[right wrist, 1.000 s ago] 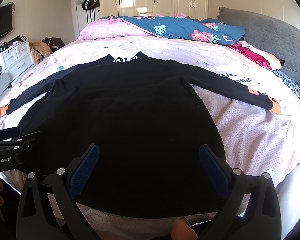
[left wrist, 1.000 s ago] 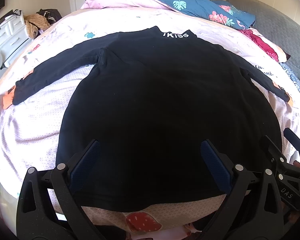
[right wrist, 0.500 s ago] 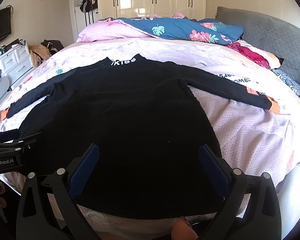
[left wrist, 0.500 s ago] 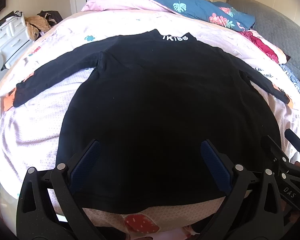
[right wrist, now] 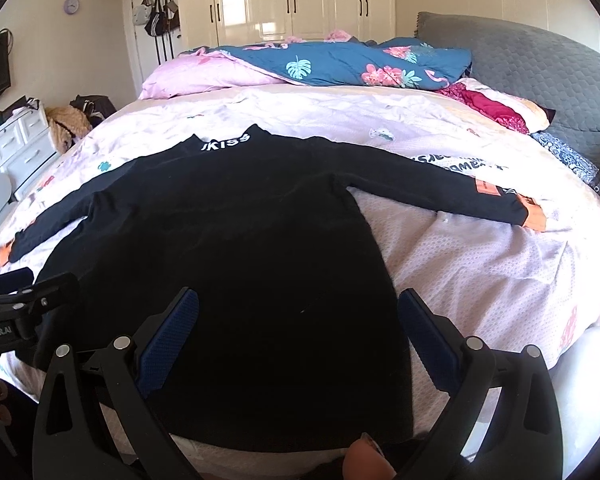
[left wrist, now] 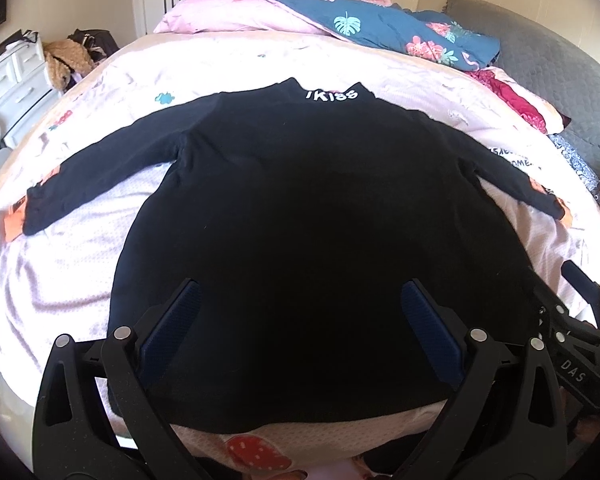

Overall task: Fold small clothes
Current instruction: 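Move the right gripper toward the orange-tagged sleeve cuff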

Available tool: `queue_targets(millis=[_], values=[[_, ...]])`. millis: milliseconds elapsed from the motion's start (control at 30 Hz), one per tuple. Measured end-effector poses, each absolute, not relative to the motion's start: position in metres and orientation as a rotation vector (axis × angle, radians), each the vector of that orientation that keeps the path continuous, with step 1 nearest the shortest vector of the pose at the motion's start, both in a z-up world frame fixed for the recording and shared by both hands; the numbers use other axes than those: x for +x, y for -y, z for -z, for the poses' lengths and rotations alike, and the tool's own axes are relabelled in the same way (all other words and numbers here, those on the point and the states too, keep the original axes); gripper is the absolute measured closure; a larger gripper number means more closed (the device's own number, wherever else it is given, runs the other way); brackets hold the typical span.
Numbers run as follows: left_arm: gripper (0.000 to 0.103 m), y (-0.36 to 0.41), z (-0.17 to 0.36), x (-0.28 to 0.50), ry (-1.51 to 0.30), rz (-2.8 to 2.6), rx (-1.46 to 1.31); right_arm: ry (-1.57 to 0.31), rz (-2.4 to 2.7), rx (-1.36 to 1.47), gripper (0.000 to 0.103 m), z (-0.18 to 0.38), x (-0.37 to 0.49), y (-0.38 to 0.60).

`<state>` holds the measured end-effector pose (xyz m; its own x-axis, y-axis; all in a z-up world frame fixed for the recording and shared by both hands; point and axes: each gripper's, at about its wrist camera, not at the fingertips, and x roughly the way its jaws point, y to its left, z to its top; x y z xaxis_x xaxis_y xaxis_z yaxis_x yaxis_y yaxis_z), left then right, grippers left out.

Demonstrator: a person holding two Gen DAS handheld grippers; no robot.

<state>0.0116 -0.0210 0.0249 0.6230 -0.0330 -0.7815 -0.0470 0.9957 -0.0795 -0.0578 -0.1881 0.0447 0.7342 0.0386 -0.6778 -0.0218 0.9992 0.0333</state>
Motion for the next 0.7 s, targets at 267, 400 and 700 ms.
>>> queue_targets(millis=[267,400,700], values=[[0.009,0.038,-0.038,0.033,-0.897,0.017,-0.114,-0.756,-0.014,0.020,0.004,-0.053,-0.047,0.196],[0.009,0.045,-0.047,0.046,-0.894,0.029,-0.128,-0.753,-0.001,0.024,0.004,-0.062,-0.039,0.202],[0.009,0.057,-0.062,0.078,-0.891,0.032,-0.139,-0.743,0.036,0.057,0.004,-0.084,-0.017,0.220]])
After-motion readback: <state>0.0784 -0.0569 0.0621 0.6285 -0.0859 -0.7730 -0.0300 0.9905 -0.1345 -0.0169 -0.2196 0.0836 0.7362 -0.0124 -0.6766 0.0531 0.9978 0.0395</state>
